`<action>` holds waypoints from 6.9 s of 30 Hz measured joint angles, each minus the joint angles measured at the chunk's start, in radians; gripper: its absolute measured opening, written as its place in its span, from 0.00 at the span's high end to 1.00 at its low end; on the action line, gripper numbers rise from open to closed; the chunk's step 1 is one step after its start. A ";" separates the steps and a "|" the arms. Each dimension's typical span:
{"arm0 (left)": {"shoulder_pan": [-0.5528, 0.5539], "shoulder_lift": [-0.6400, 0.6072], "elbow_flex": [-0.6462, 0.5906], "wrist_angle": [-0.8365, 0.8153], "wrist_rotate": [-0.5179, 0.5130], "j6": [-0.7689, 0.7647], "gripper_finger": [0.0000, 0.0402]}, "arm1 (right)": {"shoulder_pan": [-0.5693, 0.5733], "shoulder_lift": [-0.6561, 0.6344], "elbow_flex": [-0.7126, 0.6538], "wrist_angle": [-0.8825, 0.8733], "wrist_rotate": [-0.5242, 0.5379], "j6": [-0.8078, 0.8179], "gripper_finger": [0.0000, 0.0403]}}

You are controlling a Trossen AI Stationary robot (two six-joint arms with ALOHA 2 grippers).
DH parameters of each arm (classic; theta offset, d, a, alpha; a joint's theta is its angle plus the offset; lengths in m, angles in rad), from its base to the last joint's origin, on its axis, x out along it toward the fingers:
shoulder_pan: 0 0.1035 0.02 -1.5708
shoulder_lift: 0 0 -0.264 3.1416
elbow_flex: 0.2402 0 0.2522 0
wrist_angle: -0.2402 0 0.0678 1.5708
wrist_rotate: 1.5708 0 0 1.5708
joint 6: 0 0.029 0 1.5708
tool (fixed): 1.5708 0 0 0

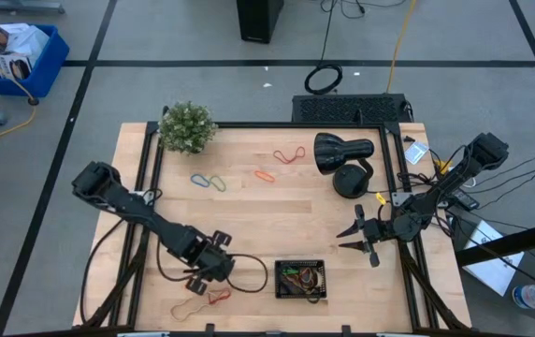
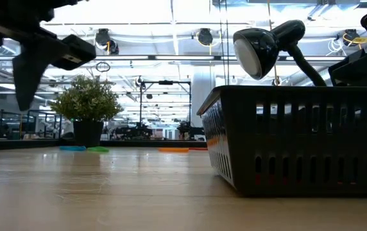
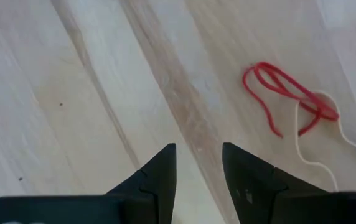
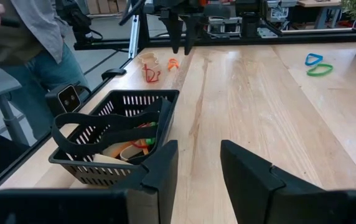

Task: Pick and place rubber bands into bin
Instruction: Put the bottom orange rubber band into the black bin, then put the bottom red rubber band into the black bin

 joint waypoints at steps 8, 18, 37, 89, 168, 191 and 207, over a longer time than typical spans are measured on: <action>-0.037 0.000 0.000 -0.010 0.022 0.080 0.66 | 0.000 0.000 0.000 0.000 0.000 -0.011 0.71; -0.045 0.081 0.000 -0.004 0.064 0.073 0.66 | 0.000 0.000 0.000 0.000 0.002 -0.030 0.71; -0.062 0.140 0.000 -0.037 0.130 0.078 0.66 | 0.000 0.000 0.000 0.000 0.005 -0.033 0.71; 0.081 0.137 0.047 0.111 0.180 -0.052 0.99 | 0.000 0.000 0.000 0.001 0.004 -0.030 0.71; 0.220 0.449 0.328 0.745 0.104 0.150 0.67 | 0.000 0.000 0.000 0.023 0.000 -0.027 0.71; 0.194 0.183 0.328 0.277 0.099 0.070 0.26 | 0.000 0.000 0.000 0.021 0.000 -0.027 0.71; 0.035 0.111 0.327 -0.185 -0.002 -0.402 0.27 | 0.000 0.000 0.000 0.026 0.000 -0.027 0.71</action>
